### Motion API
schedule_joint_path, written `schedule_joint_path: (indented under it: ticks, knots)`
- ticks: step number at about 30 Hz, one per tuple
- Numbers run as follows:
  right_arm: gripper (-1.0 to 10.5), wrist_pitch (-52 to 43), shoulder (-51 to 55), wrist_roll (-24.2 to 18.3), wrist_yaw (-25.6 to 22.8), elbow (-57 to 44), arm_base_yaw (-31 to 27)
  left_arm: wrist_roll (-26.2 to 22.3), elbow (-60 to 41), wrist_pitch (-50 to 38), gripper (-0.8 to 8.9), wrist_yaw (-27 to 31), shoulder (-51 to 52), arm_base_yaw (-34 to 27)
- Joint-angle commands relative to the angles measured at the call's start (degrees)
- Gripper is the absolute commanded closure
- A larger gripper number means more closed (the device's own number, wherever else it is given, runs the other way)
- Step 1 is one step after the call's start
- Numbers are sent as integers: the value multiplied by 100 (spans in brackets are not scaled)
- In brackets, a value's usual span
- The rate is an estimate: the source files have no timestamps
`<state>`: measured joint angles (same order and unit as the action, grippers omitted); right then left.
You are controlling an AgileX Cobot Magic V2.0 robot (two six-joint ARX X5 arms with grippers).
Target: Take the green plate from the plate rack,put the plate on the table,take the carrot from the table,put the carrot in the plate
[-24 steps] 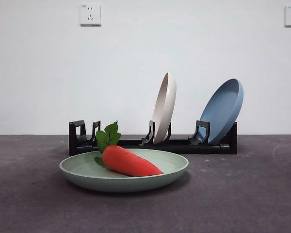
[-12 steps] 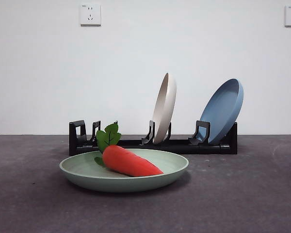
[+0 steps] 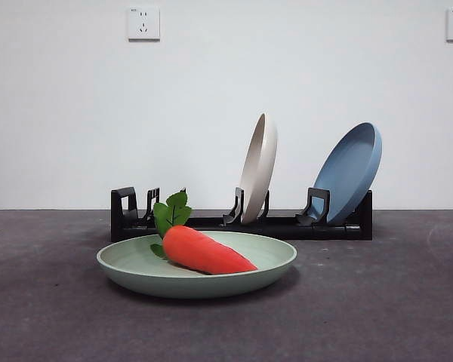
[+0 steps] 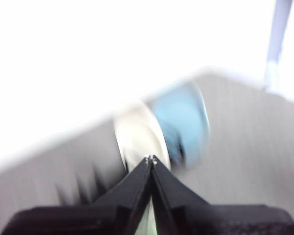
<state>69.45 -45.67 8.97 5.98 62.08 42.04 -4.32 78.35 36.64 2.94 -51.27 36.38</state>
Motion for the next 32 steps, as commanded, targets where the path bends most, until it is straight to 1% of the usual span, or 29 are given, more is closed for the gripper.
schedule_joint_path:
  ticks: [1, 3, 7, 9, 15, 18, 22, 32]
  knots:
    - [946, -15, 9, -48, -13, -7, 13, -192, -533, -1115, 816, -774, 348, -951]
    - [946, -13, 11, -46, -11, -7, 13, -195, -1034, -1746, 816, -966, 715, -1512]
    - [946, -13, 9, -48, -13, -7, 13, -192, -2205, -2483, 815, -935, 1547, -2291]
    - [946, -13, 9, -48, -13, -7, 13, -192, -2876, -2610, 815, -931, 2041, -2610]
    - [946, -13, 9, -48, -13, -7, 13, -192, -4634, -2765, 816, -894, 3252, -3303]
    - [946, -13, 9, -48, -13, -7, 13, -157, -5383, -2872, 815, -903, 3751, -3536]
    - [946, -15, 9, -46, -13, -7, 13, 9, -6170, -2892, 816, -898, 4264, -3665]
    - [946, -13, 11, -48, -13, -7, 13, 24, -7385, -2879, 815, -905, 4887, -3718]
